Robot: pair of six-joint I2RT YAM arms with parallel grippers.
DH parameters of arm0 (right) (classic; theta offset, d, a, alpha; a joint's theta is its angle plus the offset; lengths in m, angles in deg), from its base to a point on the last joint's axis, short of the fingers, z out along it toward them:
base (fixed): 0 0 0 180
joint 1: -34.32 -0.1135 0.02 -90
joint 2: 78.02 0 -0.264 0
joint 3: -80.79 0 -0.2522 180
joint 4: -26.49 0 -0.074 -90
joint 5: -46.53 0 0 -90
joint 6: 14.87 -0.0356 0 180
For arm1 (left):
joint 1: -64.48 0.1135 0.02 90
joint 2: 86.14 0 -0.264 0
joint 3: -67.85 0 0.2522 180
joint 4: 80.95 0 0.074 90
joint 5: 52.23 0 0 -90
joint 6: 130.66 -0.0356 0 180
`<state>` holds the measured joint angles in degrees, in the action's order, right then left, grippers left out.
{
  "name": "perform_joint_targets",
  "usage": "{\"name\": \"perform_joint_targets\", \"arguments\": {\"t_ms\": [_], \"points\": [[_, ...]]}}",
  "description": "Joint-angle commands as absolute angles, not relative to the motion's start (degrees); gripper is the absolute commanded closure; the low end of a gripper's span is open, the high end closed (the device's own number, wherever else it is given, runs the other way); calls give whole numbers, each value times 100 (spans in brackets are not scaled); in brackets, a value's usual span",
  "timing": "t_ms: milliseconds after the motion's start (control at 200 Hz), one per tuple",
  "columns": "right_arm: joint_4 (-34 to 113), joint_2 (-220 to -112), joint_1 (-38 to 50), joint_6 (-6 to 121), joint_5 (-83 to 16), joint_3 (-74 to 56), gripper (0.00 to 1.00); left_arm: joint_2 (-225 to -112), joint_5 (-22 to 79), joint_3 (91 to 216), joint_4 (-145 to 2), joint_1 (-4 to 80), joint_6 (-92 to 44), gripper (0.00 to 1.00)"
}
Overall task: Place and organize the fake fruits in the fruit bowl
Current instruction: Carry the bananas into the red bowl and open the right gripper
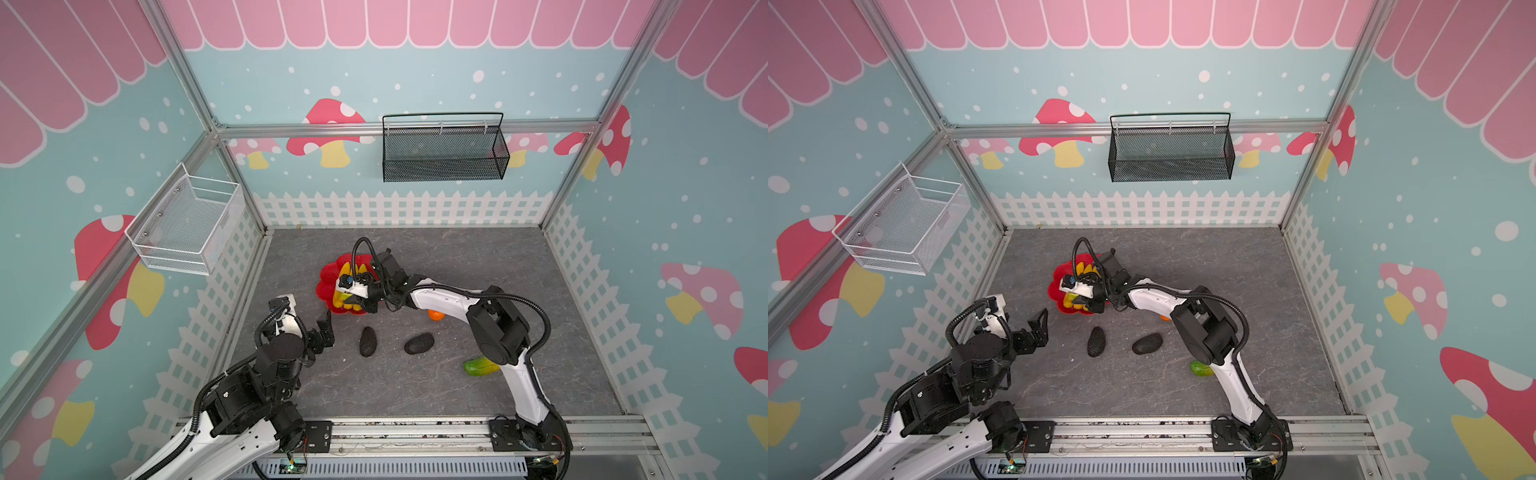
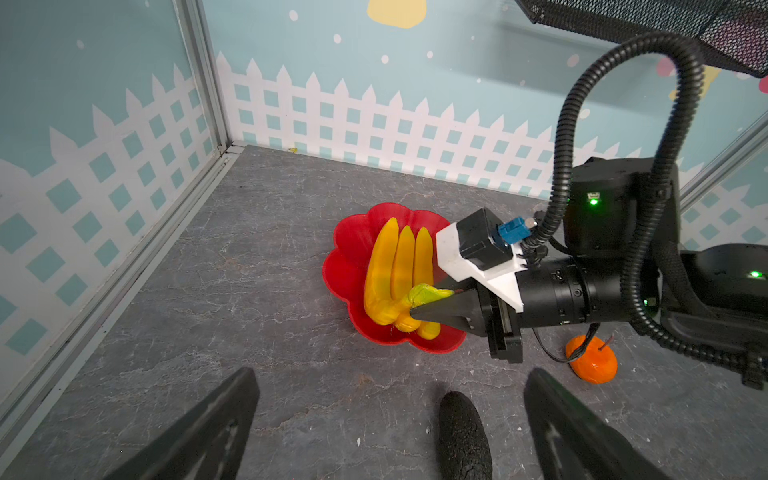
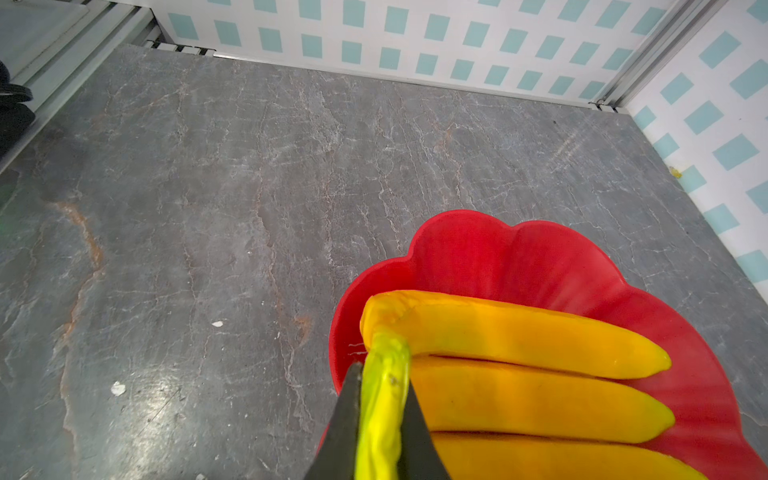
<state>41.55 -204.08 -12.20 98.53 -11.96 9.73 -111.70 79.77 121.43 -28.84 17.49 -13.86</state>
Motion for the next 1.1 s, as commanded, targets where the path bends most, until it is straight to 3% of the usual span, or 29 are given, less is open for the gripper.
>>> {"name": "perform_joint_targets", "arguments": {"t_ms": [0,65,425,615,811,951,1096], "points": [[4311,-20566,-1226,9992,-1242,1206,88,-11205,7996,12095,-2788,1767,-1280,0],[4332,-20589,-1226,9976,-1293,1220,74,-11215,7978,12115,-2782,1767,-1297,0],[4185,-19994,-1226,9858,-1638,1028,27,-11246,7895,12220,-2782,1771,-1411,0],[3593,-18825,-1209,9069,-2499,-165,23,-11432,7160,12223,-2853,1772,-1757,0],[3327,-17016,-1203,8226,-3170,-2594,23,-12042,6519,12175,-3059,1772,-1685,0],[3354,-15932,-1211,8416,-2977,-4155,20,-12090,6172,11974,-3486,1771,-1726,0],[3440,-15557,-1213,8520,-3085,-4839,16,-12206,5820,11916,-3555,1770,-1706,0]]}}
